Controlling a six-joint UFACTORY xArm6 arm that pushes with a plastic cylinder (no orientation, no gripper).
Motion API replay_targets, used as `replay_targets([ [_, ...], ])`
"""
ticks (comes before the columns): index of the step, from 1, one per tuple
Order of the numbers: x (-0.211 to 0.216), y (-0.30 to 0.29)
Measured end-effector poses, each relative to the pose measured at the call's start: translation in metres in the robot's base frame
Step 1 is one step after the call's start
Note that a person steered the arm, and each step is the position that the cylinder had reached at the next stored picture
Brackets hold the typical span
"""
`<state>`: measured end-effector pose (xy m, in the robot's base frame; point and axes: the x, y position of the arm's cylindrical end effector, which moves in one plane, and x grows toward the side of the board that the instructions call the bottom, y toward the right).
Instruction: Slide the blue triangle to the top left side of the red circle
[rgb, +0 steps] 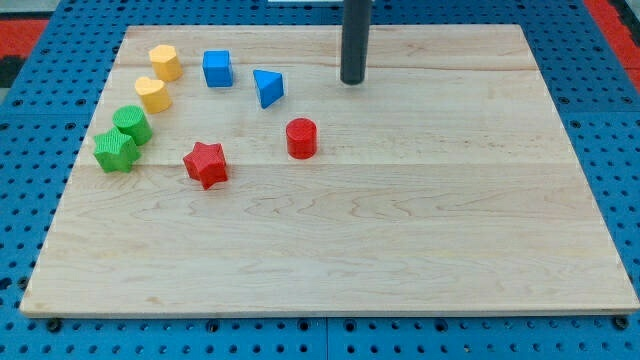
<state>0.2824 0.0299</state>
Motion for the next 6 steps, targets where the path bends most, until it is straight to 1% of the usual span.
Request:
replay_targets([
  [1,0.022,-0.012],
  [2,0.051,-0.059],
  [3,0.02,-0.048],
  [4,0.008,-0.105],
  [5,0.05,-0.132],
  [6,0.066,-0.142],
])
